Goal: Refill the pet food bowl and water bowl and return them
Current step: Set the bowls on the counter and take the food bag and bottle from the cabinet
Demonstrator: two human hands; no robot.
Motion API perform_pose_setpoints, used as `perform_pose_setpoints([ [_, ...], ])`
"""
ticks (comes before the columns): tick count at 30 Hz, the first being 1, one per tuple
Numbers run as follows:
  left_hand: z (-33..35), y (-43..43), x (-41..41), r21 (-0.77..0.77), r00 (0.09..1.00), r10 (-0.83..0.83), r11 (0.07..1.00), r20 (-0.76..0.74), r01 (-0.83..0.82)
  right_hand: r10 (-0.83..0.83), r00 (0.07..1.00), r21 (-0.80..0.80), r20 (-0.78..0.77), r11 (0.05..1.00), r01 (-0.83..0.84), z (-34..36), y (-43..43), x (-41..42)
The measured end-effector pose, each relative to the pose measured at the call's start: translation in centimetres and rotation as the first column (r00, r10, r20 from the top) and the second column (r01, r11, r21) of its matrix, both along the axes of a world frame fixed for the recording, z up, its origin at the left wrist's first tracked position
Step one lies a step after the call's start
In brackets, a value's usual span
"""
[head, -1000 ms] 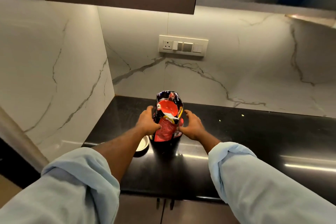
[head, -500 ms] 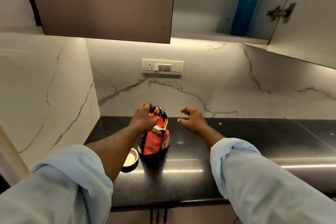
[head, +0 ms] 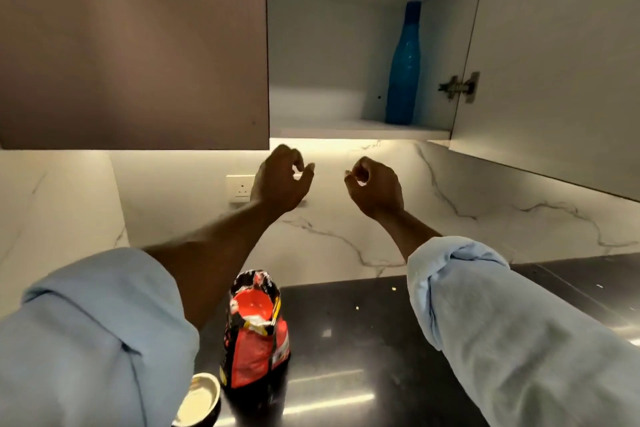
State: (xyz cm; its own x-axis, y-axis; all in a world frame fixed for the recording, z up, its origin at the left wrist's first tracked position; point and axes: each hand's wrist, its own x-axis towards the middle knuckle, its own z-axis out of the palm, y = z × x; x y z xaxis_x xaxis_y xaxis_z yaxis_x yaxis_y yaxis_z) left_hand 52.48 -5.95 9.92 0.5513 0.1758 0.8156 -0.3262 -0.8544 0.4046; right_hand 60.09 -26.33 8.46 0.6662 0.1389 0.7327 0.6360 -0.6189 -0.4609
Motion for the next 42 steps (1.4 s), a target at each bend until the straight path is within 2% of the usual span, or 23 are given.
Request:
perform_pose_setpoints([
  [5, 6.1, -3.3, 3.6, 0.107, 0.988, -0.05, 0.994, 0.147, 0.034, -0.092, 0.973, 0.125, 0.21, 0.99, 0.067, 4.8, -1.3, 2.8],
  [7, 7.9, -3.8, 5.4, 0.159, 0.987, -0.059, 0.987, 0.149, 0.035, -0.081, 0.966, 0.148, 0.245, 0.988, 0.045, 6.6, -1.9, 4.1],
  [9, 9.4, -4.1, 7.1, 0.185, 0.992, -0.067, 0.982, 0.108, 0.046, -0.059, 0.965, 0.104, 0.254, 0.994, 0.033, 8.6, -2.6, 5.6],
  [12, 11.2, -4.6, 10.2, 0.14, 0.996, -0.082, 0.987, 0.046, 0.075, -0.083, 0.976, -0.027, 0.201, 0.996, 0.091, 12.1, -3.8, 8.4],
  [17, 12.8, -5.2, 14.7, 0.026, 0.994, -0.04, 0.999, -0.104, 0.043, -0.064, 0.998, -0.041, -0.005, 0.997, 0.064, 14.8, -5.5, 12.7],
  [20, 14.1, -5.4, 16.9, 0.047, 0.962, -0.006, 0.999, -0.272, 0.02, -0.039, 0.998, -0.101, -0.05, 0.994, 0.034, 15.5, -6.5, 14.8],
  [23, 15.3, -5.8, 18.6, 0.1, 0.932, 0.018, 0.995, -0.361, 0.02, -0.05, 0.998, -0.002, -0.044, 0.999, 0.05, 16.3, -6.8, 17.1],
  [27, 14.0, -6.0, 20.5, 0.2, 0.903, 0.074, 0.98, -0.423, 0.014, -0.116, 0.982, 0.15, -0.151, 0.979, 0.139, 17.3, -6.0, 19.9],
  [30, 13.0, -5.7, 21.9, 0.304, 0.83, 0.174, 0.953, -0.529, -0.006, -0.151, 0.962, 0.213, -0.228, 0.956, 0.2, 17.6, -5.2, 22.0],
  [34, 12.9, -5.5, 23.0, 0.289, 0.822, 0.179, 0.957, -0.541, -0.018, -0.144, 0.942, 0.254, -0.302, 0.941, 0.225, 17.1, -4.4, 24.5],
  [42, 12.7, -5.3, 24.0, 0.296, 0.842, 0.197, 0.954, -0.502, -0.047, -0.189, 0.915, 0.172, -0.356, 0.949, 0.263, 16.2, -3.6, 26.1],
])
